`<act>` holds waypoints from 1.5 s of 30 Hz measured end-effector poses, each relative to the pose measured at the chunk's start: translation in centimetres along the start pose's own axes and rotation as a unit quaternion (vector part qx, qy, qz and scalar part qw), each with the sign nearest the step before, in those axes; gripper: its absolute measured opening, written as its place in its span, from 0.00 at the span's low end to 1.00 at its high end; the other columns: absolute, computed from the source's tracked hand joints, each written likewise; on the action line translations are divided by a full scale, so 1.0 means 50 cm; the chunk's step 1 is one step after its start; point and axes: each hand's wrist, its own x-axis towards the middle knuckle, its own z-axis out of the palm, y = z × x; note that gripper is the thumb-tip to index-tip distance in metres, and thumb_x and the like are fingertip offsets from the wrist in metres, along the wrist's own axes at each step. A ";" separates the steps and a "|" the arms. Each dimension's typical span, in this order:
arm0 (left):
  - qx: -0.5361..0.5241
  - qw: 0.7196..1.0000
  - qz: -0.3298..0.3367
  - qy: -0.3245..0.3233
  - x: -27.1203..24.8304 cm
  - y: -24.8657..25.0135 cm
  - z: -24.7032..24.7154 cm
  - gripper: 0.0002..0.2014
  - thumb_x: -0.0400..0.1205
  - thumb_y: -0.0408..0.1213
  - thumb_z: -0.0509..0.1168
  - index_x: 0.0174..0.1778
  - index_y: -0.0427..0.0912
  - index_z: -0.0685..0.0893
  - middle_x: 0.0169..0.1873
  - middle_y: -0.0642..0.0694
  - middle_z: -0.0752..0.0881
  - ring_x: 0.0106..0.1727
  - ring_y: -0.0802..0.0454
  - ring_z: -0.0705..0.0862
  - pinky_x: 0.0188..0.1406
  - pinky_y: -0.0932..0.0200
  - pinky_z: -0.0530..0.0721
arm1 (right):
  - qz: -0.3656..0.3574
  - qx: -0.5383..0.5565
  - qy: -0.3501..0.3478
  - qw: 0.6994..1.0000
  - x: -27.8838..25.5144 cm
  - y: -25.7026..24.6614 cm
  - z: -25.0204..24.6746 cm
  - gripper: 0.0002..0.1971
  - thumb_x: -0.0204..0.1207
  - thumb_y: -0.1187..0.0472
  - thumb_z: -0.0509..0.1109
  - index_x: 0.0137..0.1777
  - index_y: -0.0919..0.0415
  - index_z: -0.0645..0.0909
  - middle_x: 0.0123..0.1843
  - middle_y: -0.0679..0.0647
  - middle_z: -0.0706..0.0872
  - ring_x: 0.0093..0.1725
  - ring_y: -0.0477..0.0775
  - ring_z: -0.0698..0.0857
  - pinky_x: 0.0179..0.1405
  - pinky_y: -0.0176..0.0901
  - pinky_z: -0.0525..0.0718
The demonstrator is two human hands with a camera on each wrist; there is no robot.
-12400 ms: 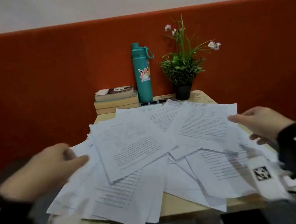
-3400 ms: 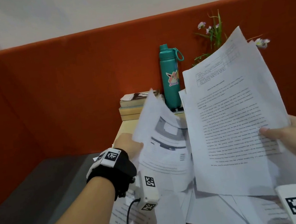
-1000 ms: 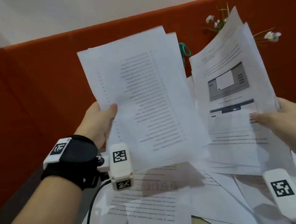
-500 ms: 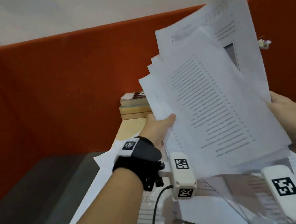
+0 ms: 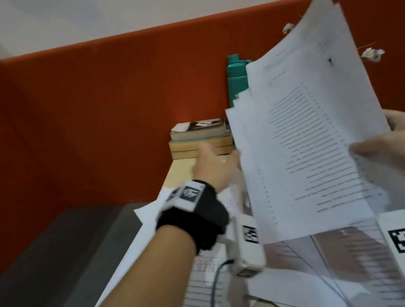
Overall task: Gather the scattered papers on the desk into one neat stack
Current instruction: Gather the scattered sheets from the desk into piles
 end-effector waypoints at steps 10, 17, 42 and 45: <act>0.411 0.885 -0.211 -0.051 -0.050 -0.184 -0.121 0.53 0.72 0.64 0.68 0.83 0.38 0.51 0.80 0.37 0.65 0.77 0.39 0.70 0.71 0.48 0.72 | 0.014 0.024 -0.006 1.000 -0.004 0.001 0.026 0.15 0.76 0.71 0.69 0.47 0.46 0.78 0.46 0.50 0.86 0.48 0.63 0.86 0.56 0.66 0.82; 0.314 0.922 -0.226 0.026 0.005 -0.177 -0.115 0.24 0.78 0.34 0.71 0.68 0.31 0.76 0.66 0.37 0.82 0.66 0.42 0.83 0.51 0.59 0.81 | 0.019 0.007 -0.005 1.000 -0.005 0.001 0.027 0.15 0.76 0.69 0.70 0.43 0.44 0.78 0.48 0.55 0.87 0.47 0.65 0.87 0.52 0.68 0.84; -0.012 0.980 -0.196 0.020 0.009 -0.181 -0.044 0.21 0.77 0.26 0.66 0.67 0.29 0.80 0.65 0.37 0.84 0.60 0.42 0.84 0.50 0.62 0.79 | 0.023 0.000 -0.006 1.000 -0.006 0.017 0.038 0.16 0.77 0.70 0.68 0.59 0.50 0.79 0.49 0.52 0.86 0.47 0.62 0.85 0.48 0.65 0.86; -0.139 0.970 -0.196 0.026 0.010 -0.196 -0.041 0.25 0.68 0.22 0.73 0.61 0.19 0.78 0.57 0.33 0.86 0.56 0.40 0.85 0.59 0.55 0.81 | 0.024 0.007 -0.012 1.000 -0.006 0.021 0.037 0.17 0.77 0.71 0.68 0.59 0.50 0.79 0.51 0.54 0.86 0.50 0.65 0.86 0.52 0.67 0.84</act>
